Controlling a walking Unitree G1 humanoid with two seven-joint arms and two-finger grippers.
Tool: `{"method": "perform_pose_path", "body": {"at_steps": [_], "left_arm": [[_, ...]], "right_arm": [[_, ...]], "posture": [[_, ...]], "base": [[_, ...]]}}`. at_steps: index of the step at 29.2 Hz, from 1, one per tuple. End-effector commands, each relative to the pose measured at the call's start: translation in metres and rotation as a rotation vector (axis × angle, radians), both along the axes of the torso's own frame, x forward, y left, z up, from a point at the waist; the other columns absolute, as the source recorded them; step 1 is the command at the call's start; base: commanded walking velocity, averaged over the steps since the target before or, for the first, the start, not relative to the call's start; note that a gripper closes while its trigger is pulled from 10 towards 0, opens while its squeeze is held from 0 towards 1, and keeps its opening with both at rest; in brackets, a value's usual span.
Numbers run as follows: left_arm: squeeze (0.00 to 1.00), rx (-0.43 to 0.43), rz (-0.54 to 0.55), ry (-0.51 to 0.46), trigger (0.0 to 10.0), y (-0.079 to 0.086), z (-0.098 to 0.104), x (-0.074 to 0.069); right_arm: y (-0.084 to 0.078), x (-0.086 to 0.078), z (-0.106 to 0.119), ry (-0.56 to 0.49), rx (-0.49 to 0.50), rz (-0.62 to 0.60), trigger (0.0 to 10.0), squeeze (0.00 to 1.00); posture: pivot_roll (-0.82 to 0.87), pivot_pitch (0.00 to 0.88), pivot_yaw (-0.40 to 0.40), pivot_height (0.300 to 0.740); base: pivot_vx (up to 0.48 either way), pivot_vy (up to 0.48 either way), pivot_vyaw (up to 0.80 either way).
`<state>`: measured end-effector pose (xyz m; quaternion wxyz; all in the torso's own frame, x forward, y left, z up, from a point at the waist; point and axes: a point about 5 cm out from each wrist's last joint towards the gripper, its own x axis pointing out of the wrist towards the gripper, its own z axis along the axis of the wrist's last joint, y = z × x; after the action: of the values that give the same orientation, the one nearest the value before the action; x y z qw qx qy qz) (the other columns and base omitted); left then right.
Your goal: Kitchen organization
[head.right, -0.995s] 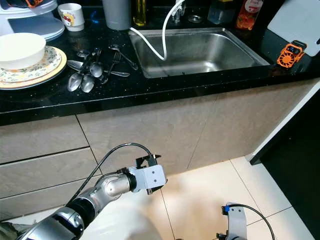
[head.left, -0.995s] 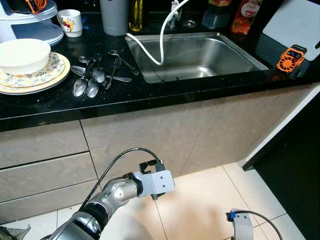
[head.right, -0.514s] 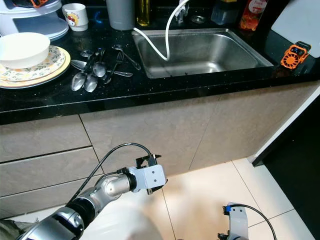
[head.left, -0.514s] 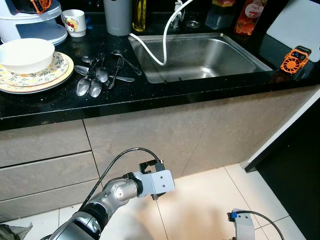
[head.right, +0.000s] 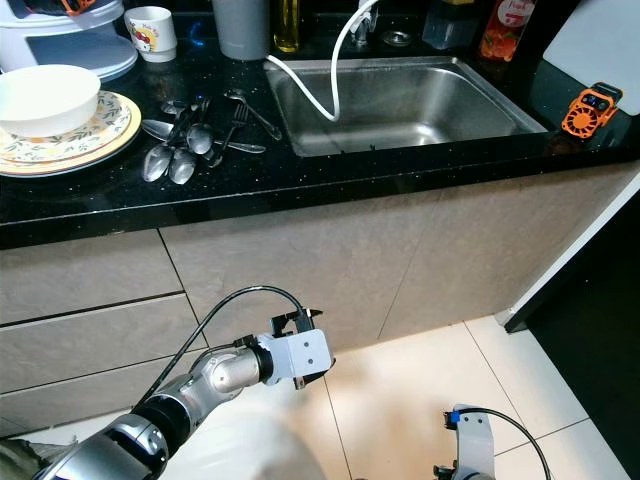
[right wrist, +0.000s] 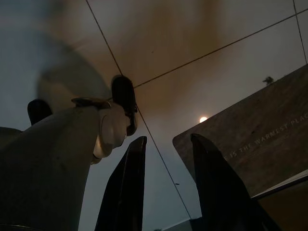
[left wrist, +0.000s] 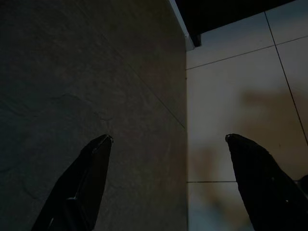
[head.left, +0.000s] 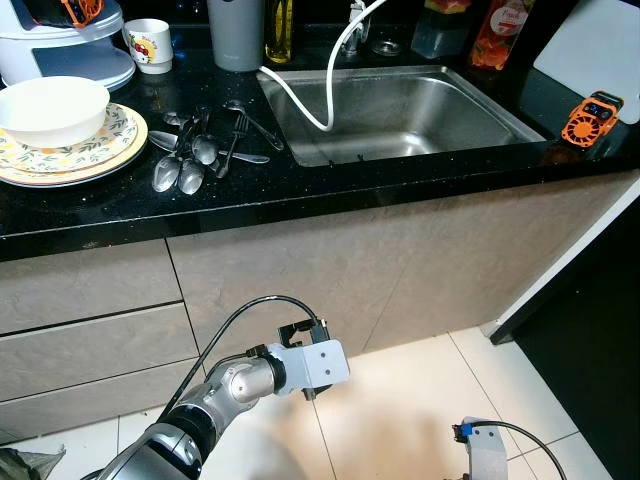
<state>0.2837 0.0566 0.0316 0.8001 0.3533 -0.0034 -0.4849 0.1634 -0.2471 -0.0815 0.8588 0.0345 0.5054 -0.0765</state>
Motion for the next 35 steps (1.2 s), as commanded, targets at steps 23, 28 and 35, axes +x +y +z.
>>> {"method": "perform_pose_path", "body": {"at_steps": [23,28,35], "left_arm": [[0.00,-0.001,-0.008,0.021,10.0,-0.006,-0.007,-0.008],[0.00,0.001,-0.006,0.023,10.0,-0.006,-0.006,-0.007],[0.00,0.001,-0.008,0.030,10.0,-0.006,-0.005,-0.005]], "right_arm": [[-0.007,0.002,0.003,0.007,-0.012,0.004,10.0,0.00],[-0.006,0.004,0.004,0.003,-0.011,0.004,10.0,0.00],[-0.009,0.004,0.004,-0.003,-0.011,-0.013,10.0,0.00]], "posture": [[0.13,0.106,-0.076,0.740],[0.13,0.103,-0.072,0.740],[0.11,0.101,-0.064,0.740]], "base": [[0.000,0.000,0.00],[0.000,0.000,0.00],[0.000,0.000,0.00]]}}
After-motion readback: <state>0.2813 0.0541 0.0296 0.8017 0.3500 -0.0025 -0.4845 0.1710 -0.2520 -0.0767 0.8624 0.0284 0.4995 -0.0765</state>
